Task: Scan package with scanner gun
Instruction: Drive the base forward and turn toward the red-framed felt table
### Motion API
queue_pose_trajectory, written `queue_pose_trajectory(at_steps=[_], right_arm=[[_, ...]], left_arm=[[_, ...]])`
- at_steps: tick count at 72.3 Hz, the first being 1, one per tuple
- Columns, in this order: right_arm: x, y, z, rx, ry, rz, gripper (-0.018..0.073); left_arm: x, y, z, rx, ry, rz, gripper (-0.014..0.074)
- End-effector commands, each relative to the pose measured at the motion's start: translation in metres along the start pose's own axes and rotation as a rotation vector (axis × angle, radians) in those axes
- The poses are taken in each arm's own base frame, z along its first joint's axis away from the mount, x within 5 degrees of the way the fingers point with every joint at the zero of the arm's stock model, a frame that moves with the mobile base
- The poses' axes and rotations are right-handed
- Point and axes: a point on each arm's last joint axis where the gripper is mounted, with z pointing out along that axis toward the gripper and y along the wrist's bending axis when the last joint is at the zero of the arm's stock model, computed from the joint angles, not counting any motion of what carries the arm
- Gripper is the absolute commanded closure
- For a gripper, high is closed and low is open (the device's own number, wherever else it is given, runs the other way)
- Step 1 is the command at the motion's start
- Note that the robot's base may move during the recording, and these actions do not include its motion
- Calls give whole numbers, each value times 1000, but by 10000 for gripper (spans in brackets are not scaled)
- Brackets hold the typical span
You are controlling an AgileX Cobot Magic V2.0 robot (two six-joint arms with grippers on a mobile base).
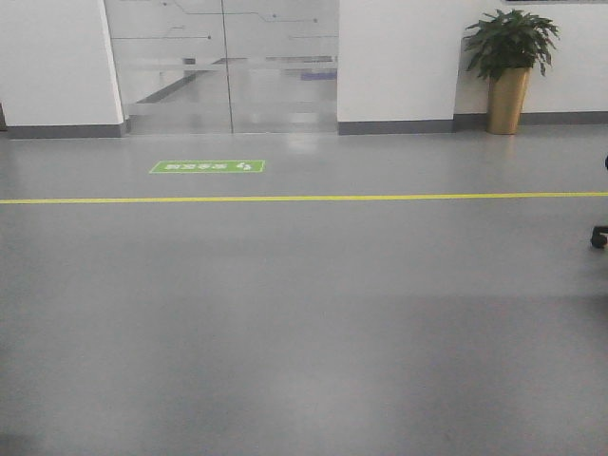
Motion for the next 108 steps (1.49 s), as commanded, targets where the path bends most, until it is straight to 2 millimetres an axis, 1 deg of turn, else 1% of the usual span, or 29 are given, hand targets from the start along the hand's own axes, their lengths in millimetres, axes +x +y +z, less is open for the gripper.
queue_pose_trajectory(at_steps=[1, 108], right_arm=[[-4, 0, 0, 1, -25, -2, 727], [-4, 0, 0, 1, -25, -2, 727]], left_arm=[[-3, 0, 0, 7, -24, -7, 707], [-3, 0, 0, 7, -24, -7, 707]])
